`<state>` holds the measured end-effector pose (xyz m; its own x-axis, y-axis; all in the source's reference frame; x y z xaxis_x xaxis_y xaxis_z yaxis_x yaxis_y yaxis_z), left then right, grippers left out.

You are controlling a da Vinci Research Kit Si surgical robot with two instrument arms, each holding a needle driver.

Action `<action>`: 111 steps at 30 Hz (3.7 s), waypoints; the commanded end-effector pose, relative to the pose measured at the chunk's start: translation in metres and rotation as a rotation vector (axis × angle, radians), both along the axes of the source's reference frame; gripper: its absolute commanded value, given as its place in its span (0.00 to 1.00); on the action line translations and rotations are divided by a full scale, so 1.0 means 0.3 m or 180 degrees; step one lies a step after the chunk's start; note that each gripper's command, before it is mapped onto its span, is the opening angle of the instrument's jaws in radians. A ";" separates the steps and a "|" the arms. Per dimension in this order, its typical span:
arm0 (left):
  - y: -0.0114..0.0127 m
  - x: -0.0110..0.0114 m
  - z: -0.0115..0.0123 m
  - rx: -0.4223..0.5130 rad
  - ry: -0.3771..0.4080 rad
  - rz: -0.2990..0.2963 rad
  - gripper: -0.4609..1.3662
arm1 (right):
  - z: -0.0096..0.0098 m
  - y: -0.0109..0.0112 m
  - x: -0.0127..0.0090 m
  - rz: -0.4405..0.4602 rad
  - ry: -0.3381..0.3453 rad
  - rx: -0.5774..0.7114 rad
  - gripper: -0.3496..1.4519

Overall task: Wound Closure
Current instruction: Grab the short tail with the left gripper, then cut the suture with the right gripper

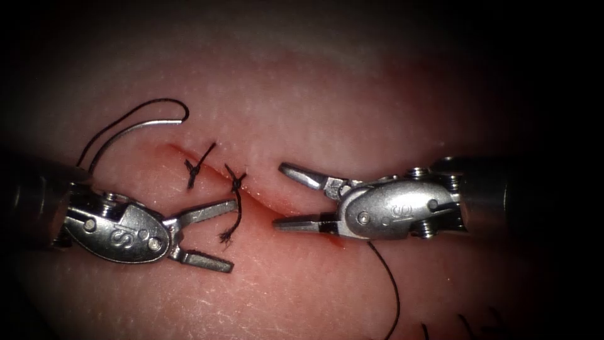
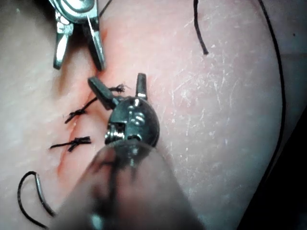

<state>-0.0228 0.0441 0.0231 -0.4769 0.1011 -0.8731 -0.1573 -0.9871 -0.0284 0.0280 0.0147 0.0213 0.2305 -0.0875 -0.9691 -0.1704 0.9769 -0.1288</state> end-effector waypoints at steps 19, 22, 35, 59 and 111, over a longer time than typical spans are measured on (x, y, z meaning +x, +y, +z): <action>0.0019 -0.0018 0.0088 -0.0031 -0.0125 0.0122 0.37 | -0.0007 -0.0020 -0.0011 -0.0008 -0.0018 -0.0010 0.97; 0.0014 -0.0018 0.0085 -0.0030 -0.0132 0.0130 0.24 | -0.0006 -0.0021 -0.0014 -0.0006 -0.0021 -0.0012 0.97; 0.0027 -0.0017 0.0069 -0.0008 -0.0153 0.0167 0.06 | 0.0005 -0.0017 0.0005 0.0013 -0.0036 -0.0013 0.98; 0.0044 -0.0002 0.0021 0.0000 -0.0088 0.0126 0.06 | 0.0076 -0.0029 0.0186 0.0061 0.0140 0.0213 0.98; 0.0047 0.0016 -0.0001 0.0006 -0.0062 0.0107 0.06 | 0.0083 -0.0058 0.0397 0.0100 0.0643 0.0079 0.96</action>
<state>-0.0223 0.0455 0.0230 -0.4632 0.0873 -0.8820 -0.1318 -0.9909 -0.0289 0.0401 0.0130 0.0238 0.0276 -0.0593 -0.9979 -0.2226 0.9728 -0.0640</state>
